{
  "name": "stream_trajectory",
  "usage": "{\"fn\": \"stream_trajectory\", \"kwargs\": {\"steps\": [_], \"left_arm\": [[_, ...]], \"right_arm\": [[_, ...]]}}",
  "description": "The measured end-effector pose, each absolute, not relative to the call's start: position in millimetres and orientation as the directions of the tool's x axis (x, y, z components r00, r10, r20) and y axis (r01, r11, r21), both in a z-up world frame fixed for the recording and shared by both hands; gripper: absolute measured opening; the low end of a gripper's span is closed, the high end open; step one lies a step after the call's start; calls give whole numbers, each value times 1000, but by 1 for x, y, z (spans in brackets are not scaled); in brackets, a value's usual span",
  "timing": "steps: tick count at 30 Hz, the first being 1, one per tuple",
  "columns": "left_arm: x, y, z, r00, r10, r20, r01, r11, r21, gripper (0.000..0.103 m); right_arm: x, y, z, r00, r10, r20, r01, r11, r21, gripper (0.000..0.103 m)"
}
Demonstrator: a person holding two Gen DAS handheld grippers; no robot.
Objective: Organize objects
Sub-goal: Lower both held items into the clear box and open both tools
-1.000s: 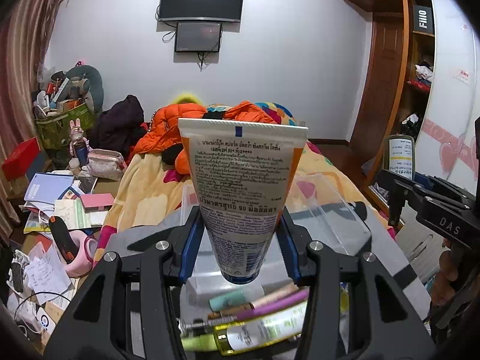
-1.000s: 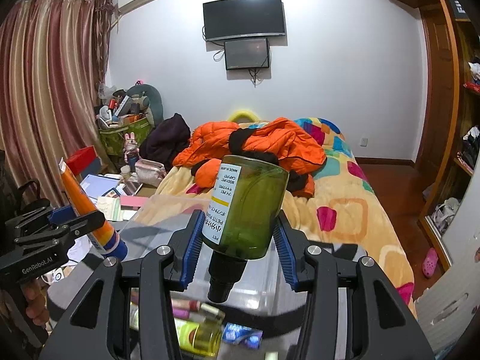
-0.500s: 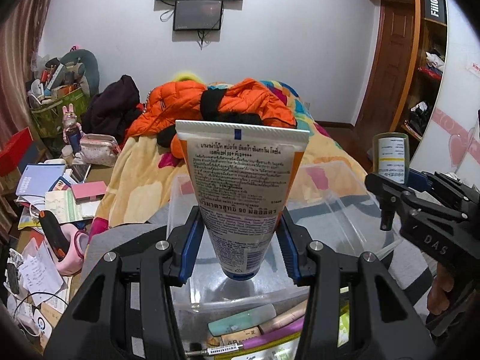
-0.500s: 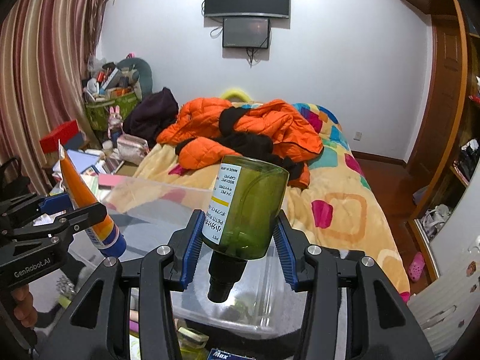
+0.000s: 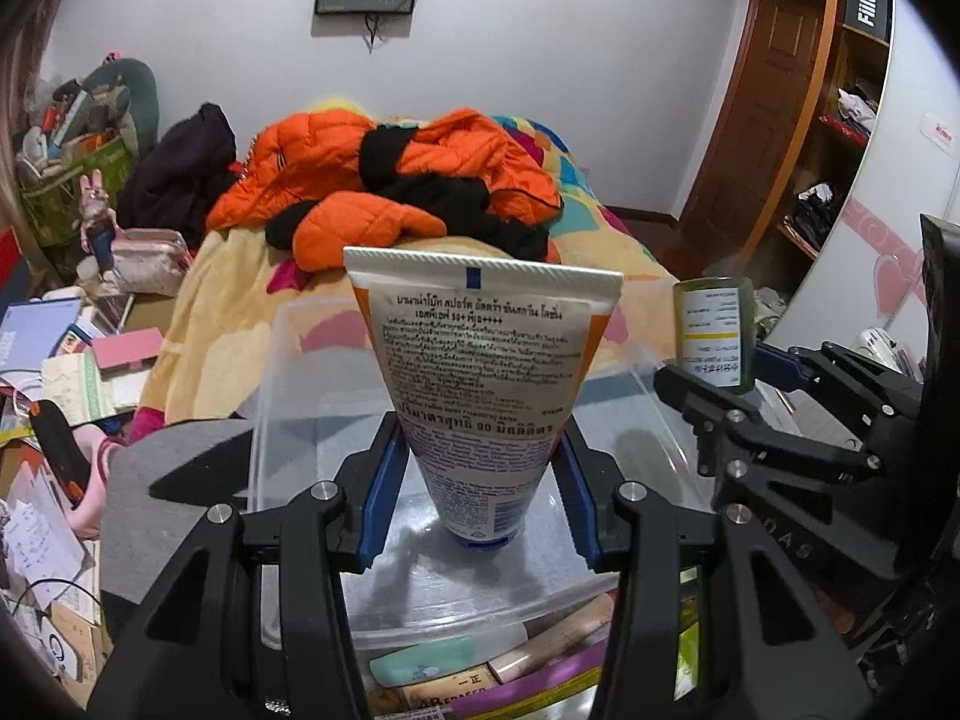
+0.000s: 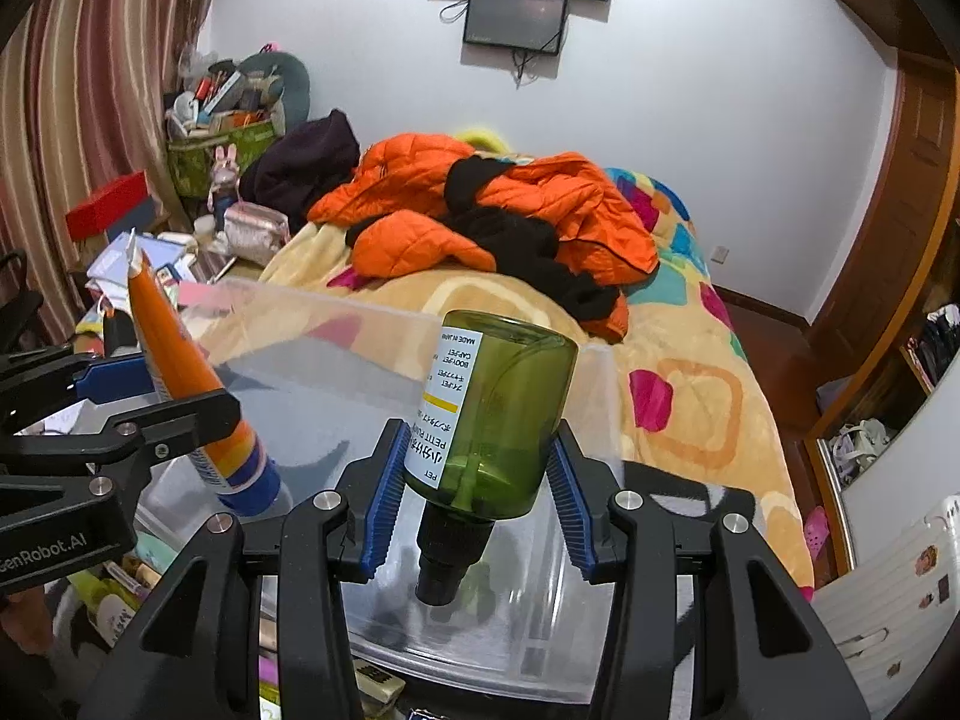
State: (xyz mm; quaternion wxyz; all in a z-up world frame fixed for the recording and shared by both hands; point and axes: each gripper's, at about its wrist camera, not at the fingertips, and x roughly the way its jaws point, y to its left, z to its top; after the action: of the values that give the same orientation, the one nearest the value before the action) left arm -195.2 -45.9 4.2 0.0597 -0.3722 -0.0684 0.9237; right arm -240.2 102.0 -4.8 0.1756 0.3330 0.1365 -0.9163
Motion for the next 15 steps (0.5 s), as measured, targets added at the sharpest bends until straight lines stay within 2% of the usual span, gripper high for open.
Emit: {"fn": "stream_trajectory", "kwargs": {"steps": [11,13,15], "left_arm": [[-203,-54,-6,-701,141,-699,-30,-985,-169,48],[-205,-53,-5,-705,124,-698,-24,-988,-151,49],[-206,-54,-4,-708,101,-699,-14,-992,-128,56]], "right_arm": [[-248,85,-24,-673,-239,-700,445,-887,-126,42],[-250,83,-29,-660,-237,-713,452,-884,-124,42],[-253,81,-32,-645,-244,-724,458,-882,-110,42]]}}
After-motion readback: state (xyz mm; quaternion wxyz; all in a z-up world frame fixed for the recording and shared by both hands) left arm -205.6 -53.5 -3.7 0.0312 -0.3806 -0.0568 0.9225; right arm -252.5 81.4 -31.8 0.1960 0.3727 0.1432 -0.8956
